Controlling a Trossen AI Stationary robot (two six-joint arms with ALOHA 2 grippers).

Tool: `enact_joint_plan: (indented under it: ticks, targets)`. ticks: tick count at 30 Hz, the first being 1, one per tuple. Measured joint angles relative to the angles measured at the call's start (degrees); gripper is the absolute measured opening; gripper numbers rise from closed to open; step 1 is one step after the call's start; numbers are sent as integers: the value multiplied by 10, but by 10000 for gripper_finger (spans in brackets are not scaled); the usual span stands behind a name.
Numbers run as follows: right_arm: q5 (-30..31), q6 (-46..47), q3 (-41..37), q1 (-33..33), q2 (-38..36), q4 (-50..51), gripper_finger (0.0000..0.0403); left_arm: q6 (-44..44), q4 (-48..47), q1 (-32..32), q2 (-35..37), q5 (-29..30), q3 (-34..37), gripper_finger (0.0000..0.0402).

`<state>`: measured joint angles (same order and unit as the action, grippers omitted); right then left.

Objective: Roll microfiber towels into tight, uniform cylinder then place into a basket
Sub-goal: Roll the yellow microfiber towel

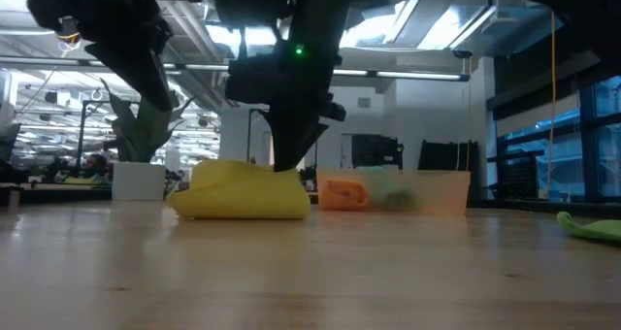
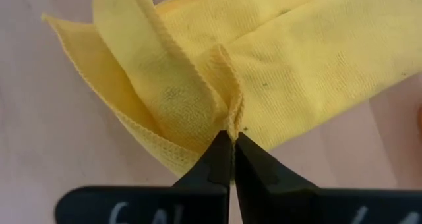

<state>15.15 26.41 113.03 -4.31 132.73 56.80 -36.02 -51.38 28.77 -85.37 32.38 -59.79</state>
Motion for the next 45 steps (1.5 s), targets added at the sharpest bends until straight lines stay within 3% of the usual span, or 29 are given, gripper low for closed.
enact_joint_plan:
  ticks: [12, 21, 30, 36, 45]
  targets:
    - [-3, -43, -1, 23, 12, -33, 10, -14, -32, -20, 0, -3, 0, 2]
    - [-1, -74, 9, 17, 9, -37, 10, -70, -112, -47, 2, -22, -3, 2]
    - [10, -77, 10, 17, 8, -40, 10, -106, -125, -43, 1, -136, 0, 2]
    - [8, -87, 11, 15, 8, -41, 10, -137, -125, -43, -1, -210, 49, 3]
    - [5, -85, 11, 23, 8, -42, 10, -202, -135, -12, 0, -214, 95, 4]
